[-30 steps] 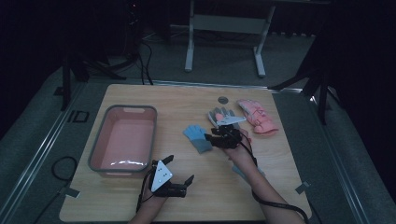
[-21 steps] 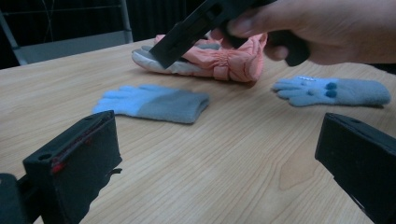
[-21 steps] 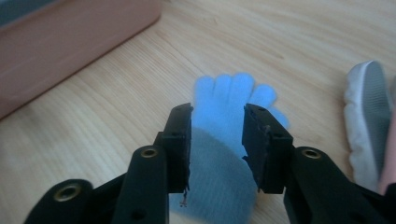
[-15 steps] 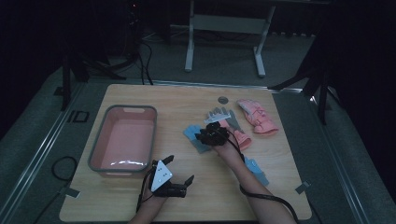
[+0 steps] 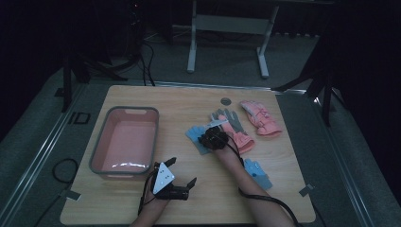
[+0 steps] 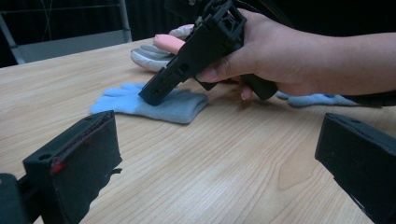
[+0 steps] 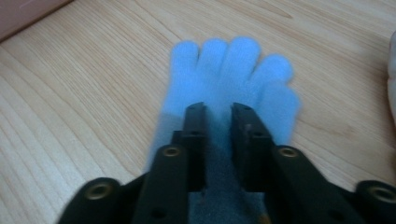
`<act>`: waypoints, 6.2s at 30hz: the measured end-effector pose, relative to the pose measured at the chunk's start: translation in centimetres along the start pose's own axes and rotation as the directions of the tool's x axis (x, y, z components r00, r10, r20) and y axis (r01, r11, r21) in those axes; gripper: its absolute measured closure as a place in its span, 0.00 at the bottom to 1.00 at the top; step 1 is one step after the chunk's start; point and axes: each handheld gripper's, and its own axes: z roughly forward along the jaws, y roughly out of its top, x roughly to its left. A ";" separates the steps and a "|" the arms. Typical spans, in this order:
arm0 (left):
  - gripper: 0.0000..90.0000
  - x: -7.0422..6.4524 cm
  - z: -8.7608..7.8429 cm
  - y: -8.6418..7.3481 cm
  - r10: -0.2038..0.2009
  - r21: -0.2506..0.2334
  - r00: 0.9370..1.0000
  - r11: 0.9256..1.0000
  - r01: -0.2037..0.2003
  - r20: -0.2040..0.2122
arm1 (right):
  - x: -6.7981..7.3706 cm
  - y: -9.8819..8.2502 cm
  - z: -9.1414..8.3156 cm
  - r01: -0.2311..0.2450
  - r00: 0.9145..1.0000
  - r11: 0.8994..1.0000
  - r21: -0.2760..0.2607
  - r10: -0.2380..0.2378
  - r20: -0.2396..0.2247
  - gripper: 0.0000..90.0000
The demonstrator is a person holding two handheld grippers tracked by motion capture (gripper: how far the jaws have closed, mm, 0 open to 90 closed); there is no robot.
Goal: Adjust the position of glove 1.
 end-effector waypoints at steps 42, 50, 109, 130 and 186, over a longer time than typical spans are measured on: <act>0.00 0.0 0.0 0.0 -0.006 0.000 1.000 1.000 0.006 -0.006 | 6.5 -9.3 -11.3 -0.343 0.907 0.931 -0.122 0.362 0.215 0.98; 0.00 0.0 0.0 0.0 -0.006 0.000 1.000 1.000 0.006 -0.005 | 6.5 -10.3 -10.5 -0.356 0.904 0.928 -0.105 0.371 0.213 0.97; 0.00 0.1 0.0 0.0 -0.019 0.000 1.000 1.000 0.019 -0.009 | -2.0 -14.9 -17.7 -0.201 0.961 0.973 -0.115 0.219 0.168 0.97; 0.00 0.1 0.0 0.0 -0.010 0.000 1.000 1.000 0.010 -0.009 | -1.8 -16.5 -17.5 -0.478 0.757 0.848 -0.226 0.529 0.383 0.96; 0.00 0.0 0.0 0.0 -0.012 0.000 1.000 1.000 0.012 -0.002 | -2.7 -14.4 -20.1 -0.146 0.947 0.974 -0.171 0.187 0.260 0.97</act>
